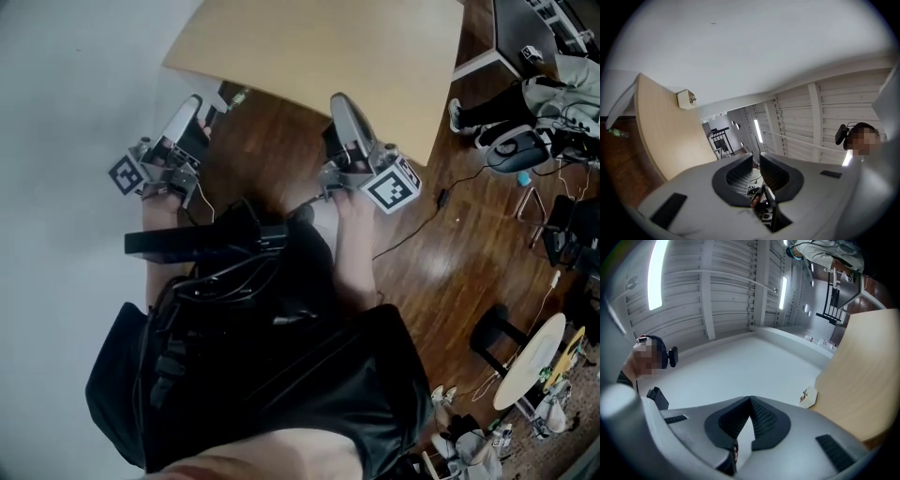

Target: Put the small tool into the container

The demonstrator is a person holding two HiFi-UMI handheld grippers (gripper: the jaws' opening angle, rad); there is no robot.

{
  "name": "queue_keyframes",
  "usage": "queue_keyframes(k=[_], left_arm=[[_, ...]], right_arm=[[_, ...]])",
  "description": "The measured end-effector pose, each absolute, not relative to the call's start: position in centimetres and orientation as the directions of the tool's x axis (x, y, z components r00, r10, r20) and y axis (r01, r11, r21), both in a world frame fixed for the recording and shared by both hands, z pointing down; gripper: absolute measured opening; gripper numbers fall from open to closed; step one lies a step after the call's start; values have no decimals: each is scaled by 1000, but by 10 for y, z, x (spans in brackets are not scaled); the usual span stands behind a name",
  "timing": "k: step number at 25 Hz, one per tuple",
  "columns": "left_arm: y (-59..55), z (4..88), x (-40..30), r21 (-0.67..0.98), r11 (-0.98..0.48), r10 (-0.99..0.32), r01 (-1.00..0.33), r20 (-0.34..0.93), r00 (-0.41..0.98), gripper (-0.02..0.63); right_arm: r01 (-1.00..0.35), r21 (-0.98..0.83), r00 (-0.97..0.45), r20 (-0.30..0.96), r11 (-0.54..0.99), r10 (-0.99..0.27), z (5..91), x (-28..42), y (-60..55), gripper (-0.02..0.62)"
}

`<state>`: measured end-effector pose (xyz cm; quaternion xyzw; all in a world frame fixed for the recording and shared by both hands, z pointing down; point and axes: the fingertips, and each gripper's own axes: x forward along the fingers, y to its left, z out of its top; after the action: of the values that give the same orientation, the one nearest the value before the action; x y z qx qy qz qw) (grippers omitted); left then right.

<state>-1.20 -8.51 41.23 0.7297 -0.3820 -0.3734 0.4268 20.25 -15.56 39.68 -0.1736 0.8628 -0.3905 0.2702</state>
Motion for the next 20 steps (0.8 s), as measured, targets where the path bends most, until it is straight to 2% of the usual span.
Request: queue_keyframes(k=[11,20], left_arm=[[-95,410,-73,925,-332,-847,-184,-207,490,31],[-89,412,-112,921,-356,-893,-156,-286,347,31]], right_arm=[[-233,-779,-755,-233,583,-613,376,153,-147,-18],[-211,-745,-818,-220,633,-531,368,115,-153,-18]])
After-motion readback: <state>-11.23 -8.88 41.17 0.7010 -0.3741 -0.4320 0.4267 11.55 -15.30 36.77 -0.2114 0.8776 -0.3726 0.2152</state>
